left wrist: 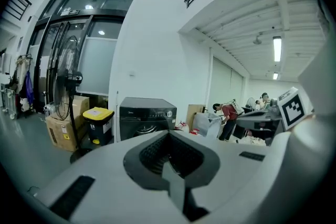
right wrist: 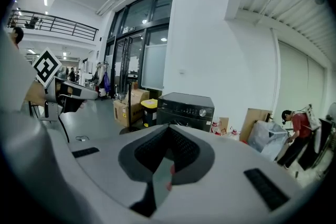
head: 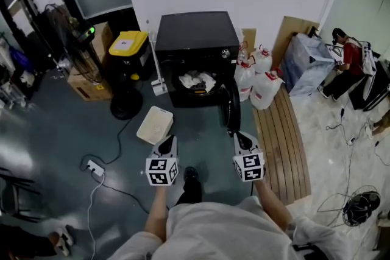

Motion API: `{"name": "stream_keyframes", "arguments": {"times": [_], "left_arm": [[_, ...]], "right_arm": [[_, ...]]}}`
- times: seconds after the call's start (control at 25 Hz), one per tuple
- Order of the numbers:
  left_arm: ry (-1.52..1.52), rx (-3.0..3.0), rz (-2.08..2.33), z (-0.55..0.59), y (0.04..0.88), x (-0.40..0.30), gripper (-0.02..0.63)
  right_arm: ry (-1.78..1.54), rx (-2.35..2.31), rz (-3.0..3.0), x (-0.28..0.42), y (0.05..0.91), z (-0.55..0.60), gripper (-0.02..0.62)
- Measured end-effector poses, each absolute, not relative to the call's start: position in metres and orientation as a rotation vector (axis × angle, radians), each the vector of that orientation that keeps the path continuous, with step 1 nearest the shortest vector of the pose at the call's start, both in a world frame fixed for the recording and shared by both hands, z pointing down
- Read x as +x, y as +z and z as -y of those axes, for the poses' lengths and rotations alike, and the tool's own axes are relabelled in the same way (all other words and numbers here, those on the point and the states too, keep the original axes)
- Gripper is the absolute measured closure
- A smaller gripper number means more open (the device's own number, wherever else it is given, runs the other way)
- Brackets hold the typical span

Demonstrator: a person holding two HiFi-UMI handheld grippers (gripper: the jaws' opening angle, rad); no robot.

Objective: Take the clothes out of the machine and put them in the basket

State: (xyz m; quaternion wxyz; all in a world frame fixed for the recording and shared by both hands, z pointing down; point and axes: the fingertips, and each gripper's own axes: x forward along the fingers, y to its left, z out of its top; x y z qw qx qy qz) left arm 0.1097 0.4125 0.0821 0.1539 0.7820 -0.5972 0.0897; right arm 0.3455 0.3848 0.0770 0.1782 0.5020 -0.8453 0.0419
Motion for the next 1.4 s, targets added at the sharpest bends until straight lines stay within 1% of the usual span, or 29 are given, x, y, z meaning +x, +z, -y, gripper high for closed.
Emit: {"name": "stream_keyframes", "arguments": {"times": [0.44, 0.68, 1.0, 1.4], "left_arm": [[0.263, 2.304, 1.618, -0.258, 0.075, 0.043, 0.588], [0.267, 2.331, 1.579, -0.192, 0.076, 0.011, 0.589], [0.28, 2.352, 1.538, -0.146, 0.079, 0.0, 0.589], [0.308, 2.295, 1.551, -0.12, 0.1, -0.004, 0.589]], "right_arm": [[0.122, 1.462, 2.337, 0.27, 0.068, -0.247, 0.572], [0.105, 1.483, 2.319, 0.233, 0.068, -0.191, 0.572], [0.146, 1.506, 2.269, 0.225, 0.078, -0.157, 0.572], [0.202, 1.474, 2.262, 0.227, 0.095, -0.123, 0.572]]}}
